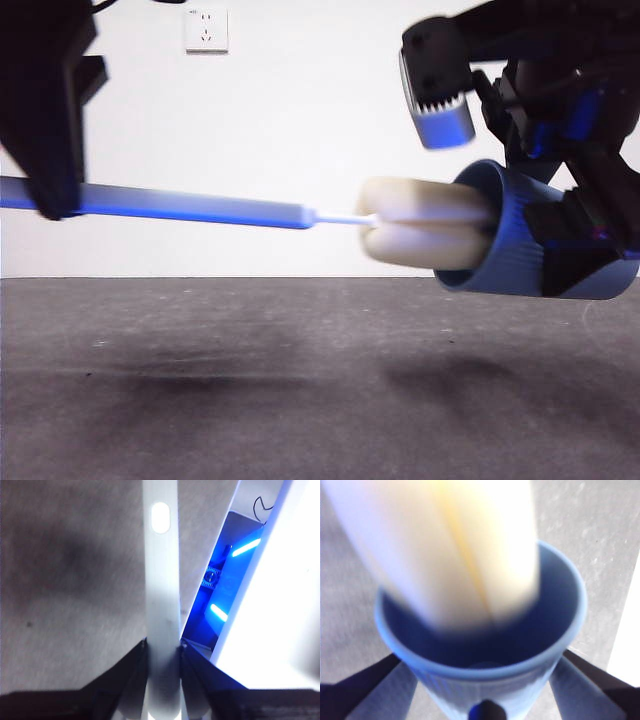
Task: Pick up the cup brush,pick up the cup,insert the brush into the cup,clean the cup,put the cup brush back,put the cup back to the fixed position on the table
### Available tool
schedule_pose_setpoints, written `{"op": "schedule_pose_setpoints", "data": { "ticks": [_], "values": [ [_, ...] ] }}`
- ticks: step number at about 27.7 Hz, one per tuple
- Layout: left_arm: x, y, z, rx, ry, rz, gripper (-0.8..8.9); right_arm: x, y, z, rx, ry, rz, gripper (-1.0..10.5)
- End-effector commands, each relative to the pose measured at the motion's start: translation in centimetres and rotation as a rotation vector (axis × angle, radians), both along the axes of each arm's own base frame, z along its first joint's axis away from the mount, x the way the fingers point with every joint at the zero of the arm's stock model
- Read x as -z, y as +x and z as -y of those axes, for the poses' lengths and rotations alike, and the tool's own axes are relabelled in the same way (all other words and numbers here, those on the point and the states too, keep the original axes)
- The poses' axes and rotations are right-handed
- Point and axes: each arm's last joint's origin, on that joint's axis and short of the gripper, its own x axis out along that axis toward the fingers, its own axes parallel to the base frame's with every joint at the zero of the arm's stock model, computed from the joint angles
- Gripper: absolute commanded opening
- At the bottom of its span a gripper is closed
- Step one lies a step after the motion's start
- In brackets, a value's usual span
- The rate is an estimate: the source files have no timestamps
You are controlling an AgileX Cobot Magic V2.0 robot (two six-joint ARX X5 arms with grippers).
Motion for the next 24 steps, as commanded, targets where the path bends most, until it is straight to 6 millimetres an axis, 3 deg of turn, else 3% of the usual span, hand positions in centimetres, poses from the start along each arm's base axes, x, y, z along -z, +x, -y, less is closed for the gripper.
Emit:
{"op": "schedule_pose_setpoints", "data": {
  "ticks": [1, 13, 24],
  "values": [
    [0.3, 0.0, 0.7, -0.011, -0.022, -0.003, -0.09, 0.4, -0.4, -0.7, -0.058, -0.044, -0.008, -0.2],
    [1.8, 0.0, 3.8, 0.011, -0.059, -0.025, -0.09, 2.0, -2.4, -3.5, -0.193, -0.077, -0.029, -0.2],
    [2.0, -0.1, 3.0, -0.021, 0.04, -0.009, -0.09, 1.9, -1.7, -3.0, -0.12, -0.088, 0.006, -0.2]
  ]
}}
